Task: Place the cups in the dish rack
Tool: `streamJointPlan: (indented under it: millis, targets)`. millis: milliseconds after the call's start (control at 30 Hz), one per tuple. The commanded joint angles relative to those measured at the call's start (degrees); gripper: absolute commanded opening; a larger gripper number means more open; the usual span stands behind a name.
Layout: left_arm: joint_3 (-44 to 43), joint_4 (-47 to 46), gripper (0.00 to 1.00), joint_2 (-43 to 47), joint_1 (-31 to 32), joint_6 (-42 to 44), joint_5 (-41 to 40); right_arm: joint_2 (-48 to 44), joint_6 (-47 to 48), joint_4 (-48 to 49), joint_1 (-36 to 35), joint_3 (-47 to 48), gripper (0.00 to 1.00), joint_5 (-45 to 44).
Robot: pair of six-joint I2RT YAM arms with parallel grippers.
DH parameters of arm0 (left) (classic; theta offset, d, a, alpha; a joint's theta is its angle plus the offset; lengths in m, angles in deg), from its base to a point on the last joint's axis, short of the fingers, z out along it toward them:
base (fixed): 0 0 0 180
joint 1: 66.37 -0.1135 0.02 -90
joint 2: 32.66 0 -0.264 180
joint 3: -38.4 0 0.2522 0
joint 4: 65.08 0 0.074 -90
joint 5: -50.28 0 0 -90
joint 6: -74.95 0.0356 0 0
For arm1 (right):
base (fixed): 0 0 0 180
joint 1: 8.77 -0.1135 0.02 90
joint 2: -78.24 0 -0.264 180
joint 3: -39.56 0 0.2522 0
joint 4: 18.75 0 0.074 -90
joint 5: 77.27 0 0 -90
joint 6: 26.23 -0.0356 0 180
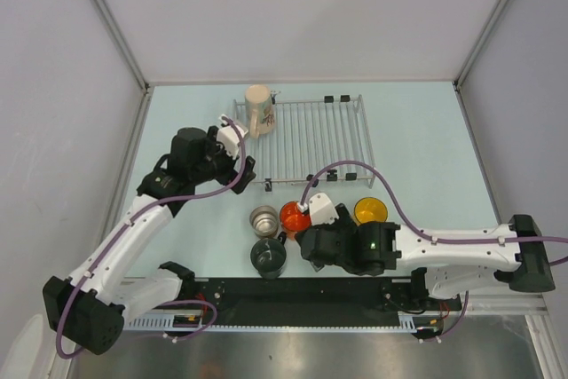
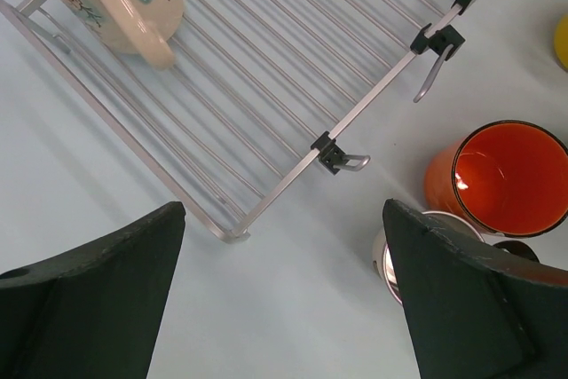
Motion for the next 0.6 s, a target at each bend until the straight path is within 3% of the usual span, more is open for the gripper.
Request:
streamJointPlan:
  millis: [0, 33, 67, 133, 167, 233, 500, 567]
  targets:
    - [0.44, -1.66, 0.98, 2.88, 0.60, -0.42, -1.01, 1.61, -0.28, 3.78, 0.22, -1.15, 0.78, -1.27]
    - [0.52, -1.57, 0.98, 3.06, 0.68, -0.42, -1.01, 1.78, -0.19, 4.66, 0.66, -1.24, 0.75, -1.01]
    - [0.61, -1.48, 0.98, 3.59, 0.68, -0.60, -1.09, 1.96, 0.16, 5.19, 1.01, -1.68, 0.64, -0.66]
    - [0.61, -1.39, 0.98, 4.03, 0.77, -0.60, -1.27, 1.87, 0.43, 7.03, 1.80, -3.00, 0.55, 0.39]
    - [0.61, -1.22, 0.98, 4.47, 0.77, -0.60, -1.45, 1.61, 0.69, 7.82, 2.07, -3.44, 0.44, 0.75]
    - [0.61, -1.13, 0.98, 4.91, 0.77, -0.77, -1.71, 1.35, 0.69, 9.14, 2.51, -4.75, 0.35, 1.36]
    - [-0.09, 0.10, 0.98, 6.93, 0.86, -1.39, -1.45, 1.43, 0.69, 11.87, 4.53, -8.27, 0.33, 3.30]
    - [-0.35, 0.36, 0.98, 7.28, 0.95, -1.48, -1.10, 1.26, 0.78, 11.96, 4.80, -8.89, 0.24, 3.92]
